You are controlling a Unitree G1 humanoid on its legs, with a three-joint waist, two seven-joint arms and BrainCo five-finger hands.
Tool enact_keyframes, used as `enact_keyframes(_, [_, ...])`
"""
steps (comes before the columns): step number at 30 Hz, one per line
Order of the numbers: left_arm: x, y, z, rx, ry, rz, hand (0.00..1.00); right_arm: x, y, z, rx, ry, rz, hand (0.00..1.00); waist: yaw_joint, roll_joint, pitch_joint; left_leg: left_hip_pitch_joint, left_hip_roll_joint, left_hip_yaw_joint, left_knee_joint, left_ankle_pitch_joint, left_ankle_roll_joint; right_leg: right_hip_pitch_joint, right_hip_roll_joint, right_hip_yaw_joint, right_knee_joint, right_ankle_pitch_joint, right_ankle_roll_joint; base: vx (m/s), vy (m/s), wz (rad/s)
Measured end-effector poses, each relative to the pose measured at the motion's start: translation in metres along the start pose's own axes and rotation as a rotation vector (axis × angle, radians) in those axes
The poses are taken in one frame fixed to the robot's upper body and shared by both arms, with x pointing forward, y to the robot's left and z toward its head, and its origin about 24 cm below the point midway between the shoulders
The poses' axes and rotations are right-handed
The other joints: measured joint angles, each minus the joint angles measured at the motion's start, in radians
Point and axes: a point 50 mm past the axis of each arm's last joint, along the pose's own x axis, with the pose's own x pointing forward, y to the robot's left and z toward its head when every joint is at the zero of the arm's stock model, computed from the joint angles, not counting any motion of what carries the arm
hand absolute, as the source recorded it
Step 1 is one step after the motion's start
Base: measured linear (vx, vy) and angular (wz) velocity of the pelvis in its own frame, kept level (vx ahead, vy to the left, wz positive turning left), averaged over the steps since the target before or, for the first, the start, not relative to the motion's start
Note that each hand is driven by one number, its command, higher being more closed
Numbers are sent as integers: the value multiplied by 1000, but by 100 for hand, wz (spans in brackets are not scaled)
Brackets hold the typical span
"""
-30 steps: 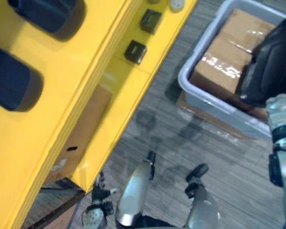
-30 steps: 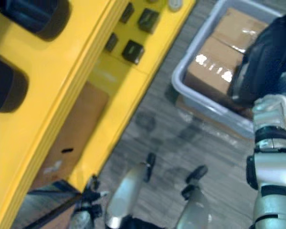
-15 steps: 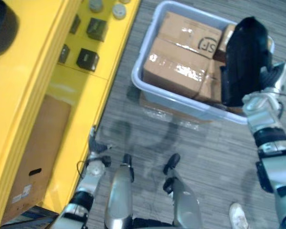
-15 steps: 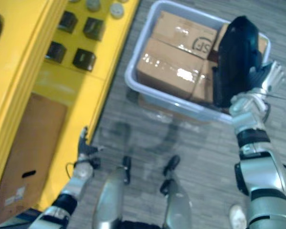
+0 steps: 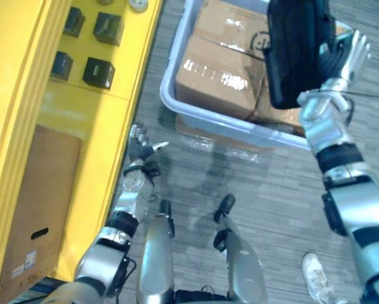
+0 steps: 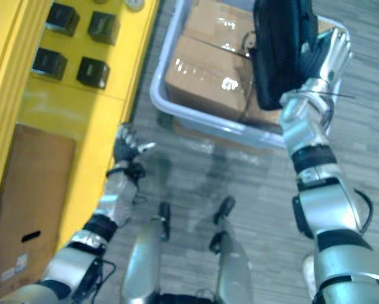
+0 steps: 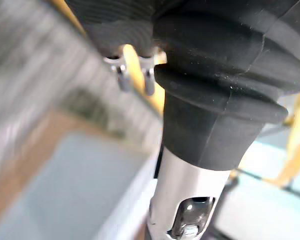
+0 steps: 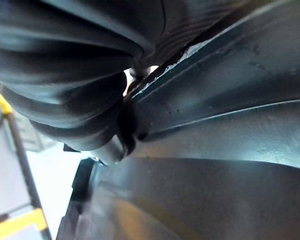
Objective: Walk over and take plastic housings, then place them on the shelf
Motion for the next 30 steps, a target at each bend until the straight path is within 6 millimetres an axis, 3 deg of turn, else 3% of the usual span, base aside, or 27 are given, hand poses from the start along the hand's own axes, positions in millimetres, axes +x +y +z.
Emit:
enact_keyframes(8, [10, -50, -8, -374, 213, -235, 0, 4, 3, 39, 42, -144, -8, 100, -38, 0, 0, -5, -10, 25, -10, 12, 1, -5, -2, 14, -32, 19, -3, -67, 72, -6])
enact_keyframes(13, [12, -76, -9, -558, 287, -341, 0, 0, 7, 50, 24, -236, 10, 100, -62, 0, 0, 2, -10, 30, -12, 13, -1, -6, -1, 24, -33, 23, -2, -24, 78, -5])
enact_keyframes(20, [18, -97, 4, -566, 266, -402, 0, -7, 9, 74, 56, -390, 17, 100, -77, 0, 0, 37, -16, 51, -42, 22, -1, 3, -6, 41, -33, 25, -1, -7, 73, -6])
enact_keyframes(30, [19, -118, 6, -504, 245, -391, 0, -36, 16, 120, 190, -626, 54, 100, -94, 0, 0, 68, -14, 57, -41, 21, -2, 34, -5, 46, -40, 27, -2, -46, 80, -2])
